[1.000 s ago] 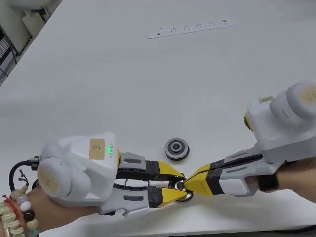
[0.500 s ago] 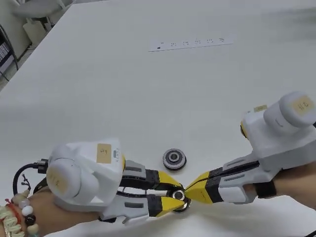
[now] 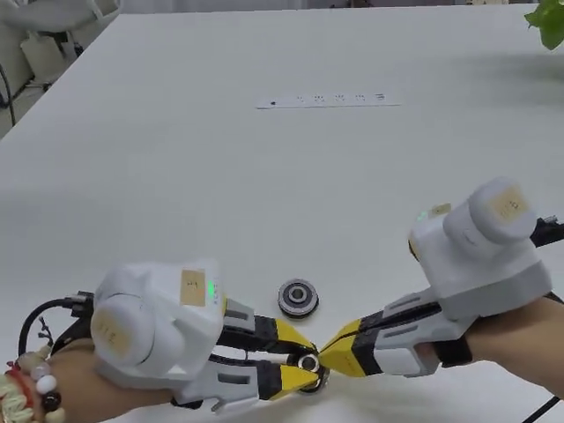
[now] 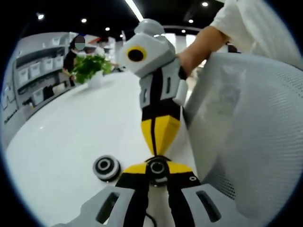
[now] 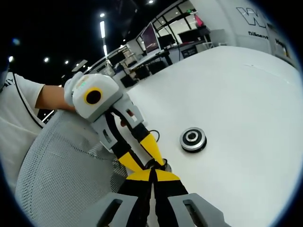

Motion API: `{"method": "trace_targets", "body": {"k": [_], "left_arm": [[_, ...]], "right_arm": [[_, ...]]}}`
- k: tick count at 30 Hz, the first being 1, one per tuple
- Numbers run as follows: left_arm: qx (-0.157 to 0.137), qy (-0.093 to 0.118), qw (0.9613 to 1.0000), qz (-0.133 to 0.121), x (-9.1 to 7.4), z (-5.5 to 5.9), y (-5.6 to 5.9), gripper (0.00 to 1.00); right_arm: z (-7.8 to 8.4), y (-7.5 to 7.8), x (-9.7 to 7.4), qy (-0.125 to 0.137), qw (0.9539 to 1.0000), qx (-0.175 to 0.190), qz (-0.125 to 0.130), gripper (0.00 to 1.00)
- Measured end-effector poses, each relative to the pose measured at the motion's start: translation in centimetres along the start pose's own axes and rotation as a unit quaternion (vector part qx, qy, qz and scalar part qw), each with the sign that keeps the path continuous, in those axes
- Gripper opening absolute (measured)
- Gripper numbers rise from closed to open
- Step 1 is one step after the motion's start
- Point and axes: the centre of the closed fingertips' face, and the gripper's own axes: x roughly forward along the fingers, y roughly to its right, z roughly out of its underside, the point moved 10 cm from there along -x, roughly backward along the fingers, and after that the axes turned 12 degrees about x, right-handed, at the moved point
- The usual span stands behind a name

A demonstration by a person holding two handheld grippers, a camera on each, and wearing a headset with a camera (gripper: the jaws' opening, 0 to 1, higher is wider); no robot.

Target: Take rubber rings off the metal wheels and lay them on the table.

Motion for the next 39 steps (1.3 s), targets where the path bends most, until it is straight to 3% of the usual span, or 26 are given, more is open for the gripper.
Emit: {"method": "trace_targets", "body": {"k": [5,12,18,23,25,29,34,35,36,39], "left_arm": [[0.007,-0.007,1.0000,0.000,-0.1,-0.1,0.1,0.14],[0.008,-0.012,0.9999,0.002,-0.1,-0.2,0.1,0.14],[-0.005,-0.020,0.9998,0.005,-0.1,-0.4,0.0,0.14],[-0.002,-0.036,0.9993,0.008,-0.2,-0.7,0.0,0.15],[0.003,-0.043,0.9989,0.016,-0.5,-0.8,0.0,0.19],[0.011,-0.038,0.9987,0.033,-0.7,-1.1,0.3,0.31],[0.026,-0.037,0.9981,0.042,-1.5,-1.9,0.1,0.35],[0.023,-0.034,0.9982,0.045,-1.6,-2.1,0.0,0.39],[-0.001,-0.030,0.9980,0.055,-1.7,-2.5,0.0,0.44],[0.007,-0.019,0.9991,0.038,-2.3,-3.4,-0.7,0.57]], "right_arm": [[-0.1,-0.1,0.0,0.011,0.9997,0.022,-0.006,0.00],[-0.1,-0.2,-0.1,0.012,0.9998,0.016,-0.006,0.00],[0.0,0.0,0.0,0.003,0.9999,0.006,0.008,0.00],[-0.1,0.3,-0.2,0.002,0.9996,0.029,0.003,0.00],[-0.2,0.3,-0.3,0.002,0.9996,0.027,0.009,0.00],[-0.5,0.1,-0.6,0.008,0.9995,0.026,0.017,0.00],[-0.8,-0.3,-1.0,0.012,0.9994,0.019,0.027,0.00],[-0.9,-0.3,-1.1,0.014,0.9993,0.016,0.030,0.00],[-1.0,-0.3,-1.3,0.017,0.9992,0.016,0.032,0.00],[-1.4,-0.4,-1.9,0.024,0.9989,0.018,0.036,0.00]]}}
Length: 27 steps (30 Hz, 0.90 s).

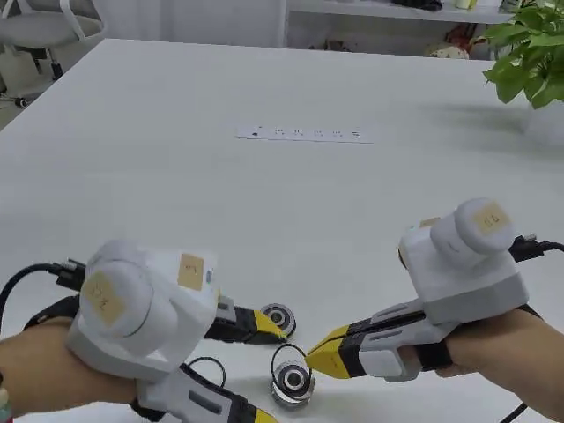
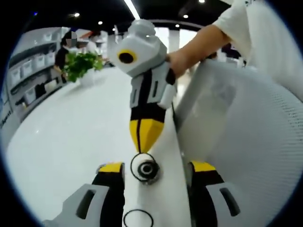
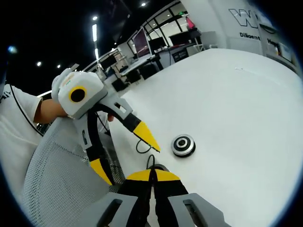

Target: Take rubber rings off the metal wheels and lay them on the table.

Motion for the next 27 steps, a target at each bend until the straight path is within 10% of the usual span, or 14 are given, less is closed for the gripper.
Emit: {"method": "trace_targets", "body": {"k": [9,27], "left_arm": [[0.032,-0.010,0.9985,-0.044,-3.3,-0.9,-0.7,0.61],[-0.027,0.016,0.9848,-0.171,-10.7,-0.8,1.0,0.74]], "right_arm": [[-0.6,-0.6,-2.0,0.009,0.9998,-0.007,0.016,0.00],[-2.1,-3.2,-6.1,0.072,0.9966,-0.021,0.035,0.00]]}}
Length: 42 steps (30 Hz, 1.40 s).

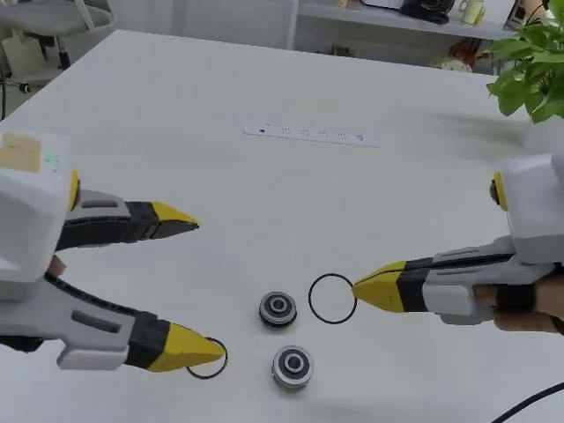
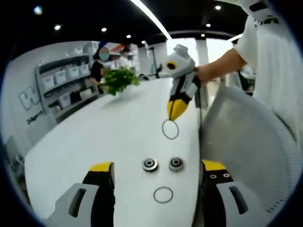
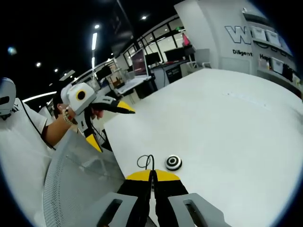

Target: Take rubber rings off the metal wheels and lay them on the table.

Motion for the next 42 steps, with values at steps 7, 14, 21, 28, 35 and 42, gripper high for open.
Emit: {"method": "trace_targets", "body": {"k": [7,14,21,28,35,42], "left_arm": [[-0.012,-0.006,0.9994,-0.031,-1.7,1.0,0.4,0.73],[-0.025,-0.015,0.9975,-0.064,-3.5,2.3,0.4,0.73],[-0.045,-0.012,0.9950,-0.088,-5.3,3.4,0.9,0.73],[-0.073,-0.002,0.9913,-0.110,-6.3,4.6,1.4,0.75],[-0.090,0.011,0.9874,-0.130,-7.1,5.5,2.0,0.71],[-0.093,0.022,0.9839,-0.151,-7.4,5.9,1.8,0.73]], "right_arm": [[0.6,-0.7,0.6,-0.004,1.0000,-0.005,-0.001,0.00],[0.9,-0.8,1.1,0.003,0.9998,0.018,-0.010,0.00],[0.6,-1.5,1.6,0.010,0.9998,0.012,-0.014,0.00],[0.1,-2.1,2.0,0.041,0.9988,0.018,-0.021,0.00],[-0.3,-2.8,3.0,0.048,0.9982,0.018,-0.030,0.00],[-0.8,-3.3,4.4,0.051,0.9978,0.015,-0.039,0.00]]}}
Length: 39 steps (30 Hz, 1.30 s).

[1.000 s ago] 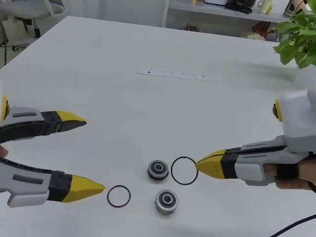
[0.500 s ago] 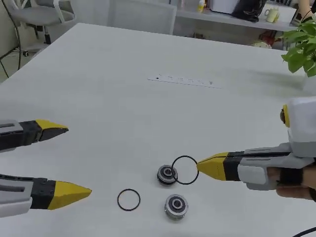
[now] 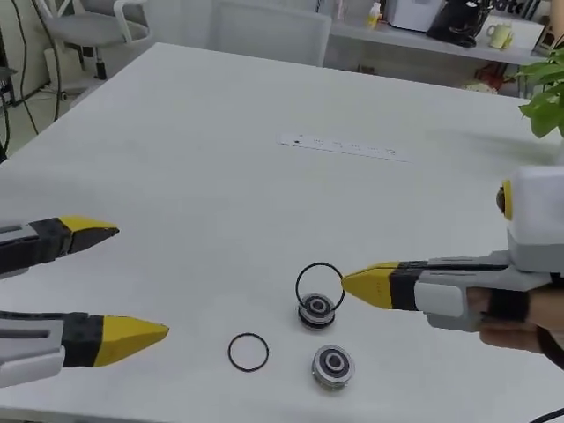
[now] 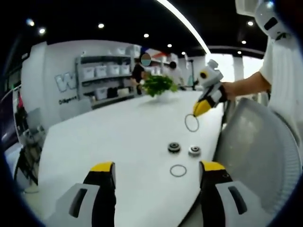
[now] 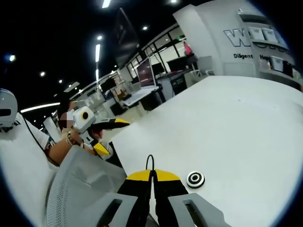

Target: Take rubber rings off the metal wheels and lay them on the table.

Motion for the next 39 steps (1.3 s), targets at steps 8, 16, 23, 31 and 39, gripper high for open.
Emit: {"method": "trace_targets", "body": {"k": [8,16,23,31,39], "left_arm": [[-0.009,0.007,0.9999,0.003,0.4,0.8,0.2,0.72],[-0.015,0.008,0.9998,0.002,0.7,1.2,0.0,0.72],[-0.015,0.002,0.9998,0.010,1.1,1.4,0.0,0.75],[-0.024,-0.008,0.9995,0.020,1.5,2.0,0.1,0.80],[-0.026,-0.009,0.9992,0.029,1.8,2.0,0.2,0.80]], "right_arm": [[-0.3,-0.3,2.1,0.000,1.0000,0.002,-0.008,0.00],[-0.7,0.0,3.7,0.000,0.9999,0.008,-0.010,0.00],[-1.3,0.5,4.9,-0.005,0.9998,0.012,-0.013,0.00],[-0.8,1.3,6.6,-0.016,0.9995,0.024,-0.015,0.00],[1.9,2.1,8.7,-0.059,0.9974,0.040,-0.012,0.00]]}}
